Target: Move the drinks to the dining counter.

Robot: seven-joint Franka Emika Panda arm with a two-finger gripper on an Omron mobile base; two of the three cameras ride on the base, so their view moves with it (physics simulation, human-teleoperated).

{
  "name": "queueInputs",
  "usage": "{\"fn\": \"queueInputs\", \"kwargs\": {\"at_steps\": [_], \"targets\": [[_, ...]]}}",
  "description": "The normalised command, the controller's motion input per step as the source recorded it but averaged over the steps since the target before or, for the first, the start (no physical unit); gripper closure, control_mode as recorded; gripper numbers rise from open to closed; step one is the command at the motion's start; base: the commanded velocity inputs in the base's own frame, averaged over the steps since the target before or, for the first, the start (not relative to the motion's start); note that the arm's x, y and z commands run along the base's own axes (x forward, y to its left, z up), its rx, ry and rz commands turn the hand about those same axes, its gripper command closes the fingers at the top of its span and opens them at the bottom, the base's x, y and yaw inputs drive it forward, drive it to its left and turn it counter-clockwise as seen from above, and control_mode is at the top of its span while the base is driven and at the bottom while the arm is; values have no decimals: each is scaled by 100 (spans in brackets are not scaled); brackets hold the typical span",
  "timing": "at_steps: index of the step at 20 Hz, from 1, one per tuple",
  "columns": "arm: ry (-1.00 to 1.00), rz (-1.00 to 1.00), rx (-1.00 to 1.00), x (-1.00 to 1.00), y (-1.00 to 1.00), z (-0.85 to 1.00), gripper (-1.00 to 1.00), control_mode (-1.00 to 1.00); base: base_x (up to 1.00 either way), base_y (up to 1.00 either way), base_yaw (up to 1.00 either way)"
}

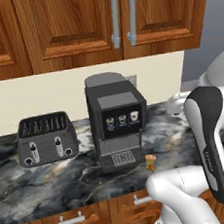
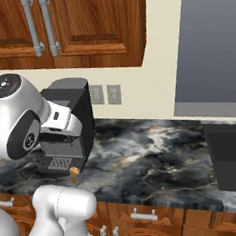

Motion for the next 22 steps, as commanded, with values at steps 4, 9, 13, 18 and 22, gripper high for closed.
{"fn": "queueInputs", "kwargs": {"at_steps": [4, 9, 13, 18, 22], "targets": [[0, 0, 0, 0, 0, 0, -100, 100, 31, -45, 0], [0, 0, 0, 0, 0, 0, -100, 100, 95, 21, 0], [0, 0, 0, 0, 0, 0, -100, 100, 100, 14, 0], [1, 0, 0, 8, 0, -7, -100, -100, 71, 3, 0], [14, 0, 0, 4, 0, -18, -100, -100, 0, 0, 0]]}}
